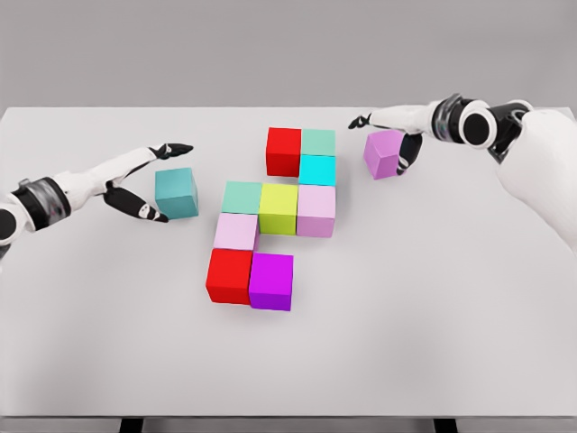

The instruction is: Assemble the squares on the desktop into the number 2

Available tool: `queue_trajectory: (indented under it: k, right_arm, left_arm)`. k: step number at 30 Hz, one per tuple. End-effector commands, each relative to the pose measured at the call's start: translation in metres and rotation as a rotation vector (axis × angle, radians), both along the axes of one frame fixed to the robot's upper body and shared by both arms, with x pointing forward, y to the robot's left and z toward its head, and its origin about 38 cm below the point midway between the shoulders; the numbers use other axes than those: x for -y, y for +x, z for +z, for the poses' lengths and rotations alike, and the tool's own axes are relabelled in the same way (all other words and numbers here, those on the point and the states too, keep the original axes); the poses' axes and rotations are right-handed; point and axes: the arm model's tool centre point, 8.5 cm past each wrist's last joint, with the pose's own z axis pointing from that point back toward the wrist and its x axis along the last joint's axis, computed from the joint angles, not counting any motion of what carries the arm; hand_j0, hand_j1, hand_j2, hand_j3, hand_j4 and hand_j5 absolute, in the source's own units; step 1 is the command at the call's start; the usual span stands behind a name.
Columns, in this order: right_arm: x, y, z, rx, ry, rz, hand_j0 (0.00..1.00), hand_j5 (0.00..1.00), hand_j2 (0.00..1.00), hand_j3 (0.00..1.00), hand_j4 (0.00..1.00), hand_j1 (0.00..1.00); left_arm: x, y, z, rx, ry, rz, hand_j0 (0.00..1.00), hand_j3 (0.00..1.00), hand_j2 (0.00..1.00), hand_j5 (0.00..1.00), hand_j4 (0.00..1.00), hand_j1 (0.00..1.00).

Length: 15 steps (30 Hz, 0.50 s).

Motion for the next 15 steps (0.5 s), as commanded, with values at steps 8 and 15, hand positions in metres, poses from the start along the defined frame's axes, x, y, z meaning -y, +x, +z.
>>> queue_trajectory:
  k: [8,15]
  right_arm:
    - [0.0031,0.0016,-0.0079,-0.018,-0.006,-0.007,1.0,1.0,1.0,1.0,1.0,1.0]
    - [0.0001,0.0014,-0.007,-0.015,-0.003,0.009,0.76,0.76,0.76,0.76,0.76,0.76]
  left_arm:
    - [0.0016,0.0001,-0.0011,-0.002,-0.008,-0.002,1.0,1.0,1.0,1.0,1.0,1.0]
    - [-0.0027,0.0017,-0.0053,-0.015,-0.006,0.014,1.0,1.0,1.0,1.0,1.0,1.0]
